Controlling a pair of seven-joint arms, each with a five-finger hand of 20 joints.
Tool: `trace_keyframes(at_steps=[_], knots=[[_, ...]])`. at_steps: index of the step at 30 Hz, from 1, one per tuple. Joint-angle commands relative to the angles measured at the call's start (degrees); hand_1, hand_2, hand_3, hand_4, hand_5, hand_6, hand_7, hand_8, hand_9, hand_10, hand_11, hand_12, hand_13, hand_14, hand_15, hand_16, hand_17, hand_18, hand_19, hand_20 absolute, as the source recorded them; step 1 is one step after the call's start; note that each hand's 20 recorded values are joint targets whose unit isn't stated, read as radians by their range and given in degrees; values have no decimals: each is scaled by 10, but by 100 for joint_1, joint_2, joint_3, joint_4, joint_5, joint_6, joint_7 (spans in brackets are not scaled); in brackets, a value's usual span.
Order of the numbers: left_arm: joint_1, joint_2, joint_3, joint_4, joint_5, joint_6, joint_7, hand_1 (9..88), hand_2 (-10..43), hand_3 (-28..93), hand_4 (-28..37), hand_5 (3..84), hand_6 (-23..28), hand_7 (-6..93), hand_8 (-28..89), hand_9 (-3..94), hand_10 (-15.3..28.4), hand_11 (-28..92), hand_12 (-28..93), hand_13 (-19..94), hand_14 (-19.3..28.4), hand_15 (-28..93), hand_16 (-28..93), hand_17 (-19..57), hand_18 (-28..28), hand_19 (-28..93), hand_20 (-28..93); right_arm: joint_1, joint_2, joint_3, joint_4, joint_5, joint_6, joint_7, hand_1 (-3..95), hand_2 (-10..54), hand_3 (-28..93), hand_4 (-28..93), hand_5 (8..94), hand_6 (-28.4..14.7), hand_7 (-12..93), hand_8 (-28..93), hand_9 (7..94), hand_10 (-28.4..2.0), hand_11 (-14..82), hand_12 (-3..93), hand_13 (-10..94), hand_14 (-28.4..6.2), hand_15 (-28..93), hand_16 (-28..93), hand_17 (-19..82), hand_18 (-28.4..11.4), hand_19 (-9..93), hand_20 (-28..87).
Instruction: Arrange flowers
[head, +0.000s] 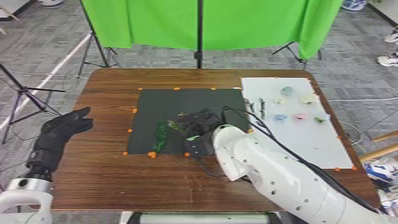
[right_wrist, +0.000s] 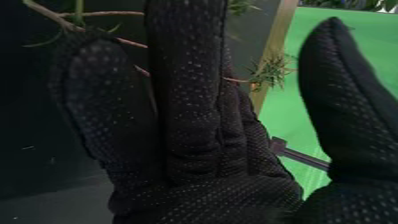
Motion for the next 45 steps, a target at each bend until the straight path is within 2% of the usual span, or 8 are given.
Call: trace_keyframes(at_steps=[1, 3, 8, 15, 23, 34, 41, 45], knots=[[33, -14, 2, 2, 33, -90, -92, 270, 96, 638, -249, 451, 68, 77, -49, 459, 161, 170, 117, 376, 194, 200, -19, 85, 126, 127, 159, -66, 72, -3, -76, -12, 109, -123, 364, -95, 598, -105, 555, -111, 111, -50, 822, -195, 156, 156, 937, -63, 336, 141, 751, -66, 885, -283], [32, -19, -1, 0, 38, -99, -95, 271, 95, 638, -249, 451, 68, 77, -48, 458, 161, 170, 117, 377, 193, 201, -19, 85, 126, 126, 159, -77, 101, -21, -92, -160, -1, -138, 340, -91, 597, -99, 550, -110, 107, -48, 800, -199, 144, 149, 937, -70, 321, 142, 746, -70, 880, -283], [37, -21, -8, 1, 35, -103, -94, 272, 95, 637, -248, 450, 68, 77, -48, 459, 160, 170, 117, 376, 194, 201, -18, 85, 126, 126, 159, -104, 132, -45, -130, -314, -171, -177, 268, -29, 590, -100, 543, -81, 109, -51, 722, -204, 122, 147, 937, -83, 295, 155, 739, -76, 873, -283], [38, -31, -14, -9, 43, -93, -74, 274, 93, 636, -247, 450, 68, 76, -49, 458, 161, 169, 117, 376, 193, 199, -19, 84, 127, 127, 159, -96, 169, -41, -144, -274, -215, -221, 252, -1, 569, -101, 552, -62, 112, -57, 676, -209, 103, 147, 937, -85, 302, 168, 739, -73, 874, -283], [13, -41, 4, 7, 43, -114, -68, 274, 93, 637, -246, 450, 67, 78, -48, 458, 161, 169, 117, 376, 194, 200, -18, 84, 126, 127, 159, -77, 254, -82, -178, -671, -220, -428, 238, 11, 559, -99, 566, -51, 116, -60, 664, -209, 97, 147, 937, -87, 306, 174, 737, -75, 881, -282], [41, -65, -18, -2, 29, -96, -61, 274, 93, 633, -245, 450, 67, 77, -49, 458, 161, 170, 118, 377, 194, 202, -18, 84, 127, 127, 158, -31, 427, -377, -147, -2396, -807, -594, 220, 21, 550, -110, 589, -35, 128, -67, 656, -203, 94, 150, 937, -83, 332, 200, 732, -86, 903, -270], [30, -74, -13, 0, 31, -108, -62, 274, 93, 634, -246, 450, 67, 77, -49, 458, 160, 169, 117, 377, 195, 201, -19, 84, 127, 127, 158, -106, 578, -348, -263, -2902, -727, -738, 213, 27, 545, -111, 576, -40, 122, -69, 645, -200, 88, 150, 937, -85, 327, 205, 727, -86, 906, -260], [62, -98, -31, -15, 34, -85, -49, 274, 93, 634, -246, 450, 67, 78, -48, 459, 160, 169, 117, 377, 194, 201, -18, 84, 127, 127, 158, -312, 838, -52, -545, -2841, -526, -910, 202, 32, 547, -111, 571, -43, 119, -66, 644, -200, 89, 152, 937, -87, 316, 214, 722, -88, 905, -247]])
